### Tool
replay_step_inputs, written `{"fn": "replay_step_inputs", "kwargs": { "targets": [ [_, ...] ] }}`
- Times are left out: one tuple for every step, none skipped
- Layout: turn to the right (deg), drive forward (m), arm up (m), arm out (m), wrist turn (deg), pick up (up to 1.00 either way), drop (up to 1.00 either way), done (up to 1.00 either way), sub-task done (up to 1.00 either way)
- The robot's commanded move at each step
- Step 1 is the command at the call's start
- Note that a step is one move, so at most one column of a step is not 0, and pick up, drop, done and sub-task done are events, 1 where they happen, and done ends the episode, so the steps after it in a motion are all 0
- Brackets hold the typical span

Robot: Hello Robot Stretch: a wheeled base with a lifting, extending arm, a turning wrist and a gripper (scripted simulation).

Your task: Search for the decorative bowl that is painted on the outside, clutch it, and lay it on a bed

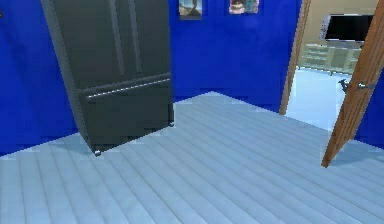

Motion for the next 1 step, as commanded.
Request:
{"fn": "replay_step_inputs", "kwargs": {
  "targets": [
    [0.0,0.0,0.0,-0.48,0.0,0.0,0.0,0.0,0.0]
  ]
}}
